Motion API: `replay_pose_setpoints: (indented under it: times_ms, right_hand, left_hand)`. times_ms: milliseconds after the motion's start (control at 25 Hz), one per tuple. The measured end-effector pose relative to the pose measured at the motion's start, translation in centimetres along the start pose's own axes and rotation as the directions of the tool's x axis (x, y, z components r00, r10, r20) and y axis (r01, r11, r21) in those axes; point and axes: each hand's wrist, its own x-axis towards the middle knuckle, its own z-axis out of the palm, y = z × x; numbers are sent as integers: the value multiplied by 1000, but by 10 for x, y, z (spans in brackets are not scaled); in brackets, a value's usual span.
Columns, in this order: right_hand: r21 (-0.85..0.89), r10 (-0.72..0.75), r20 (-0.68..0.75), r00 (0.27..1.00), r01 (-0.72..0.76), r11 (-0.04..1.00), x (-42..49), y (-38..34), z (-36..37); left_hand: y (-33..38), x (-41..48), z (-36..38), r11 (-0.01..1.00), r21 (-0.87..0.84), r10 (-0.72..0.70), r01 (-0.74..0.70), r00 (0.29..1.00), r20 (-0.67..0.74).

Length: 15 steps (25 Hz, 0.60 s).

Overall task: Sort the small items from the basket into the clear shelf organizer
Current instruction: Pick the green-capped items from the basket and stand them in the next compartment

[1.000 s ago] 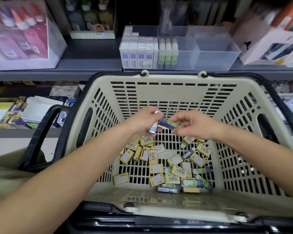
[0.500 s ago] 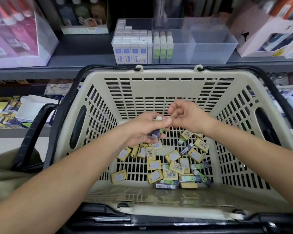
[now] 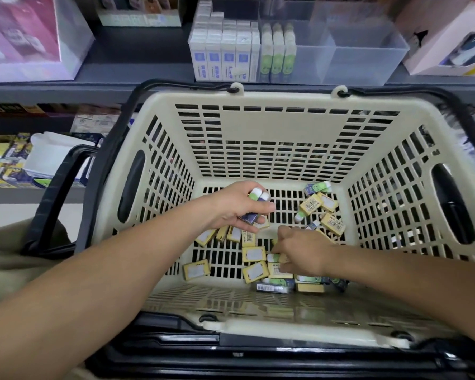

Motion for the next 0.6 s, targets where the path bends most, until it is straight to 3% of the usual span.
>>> replay_pose_setpoints:
  times_ms: [360,440,520,600]
  right_hand:
    - [90,-18,-88,996,26,996,2,-4,1]
    - [260,20,-133,991,15,965,1,-4,-11]
    - [573,173,-212,962,-21,820,4,4,-34]
    - [845,312,-198,929,1,534,5,12,-54]
  left_hand:
    - [-5,4,-5,999,-29,-24,25,999,41]
    - [-7,4,-6,999,-17,-43,44,999,27]
    - [-7,6,-8,999,-37,-38,38,999,-14]
    - [-7,8,-9,995,-95,-27,22,998,-55]
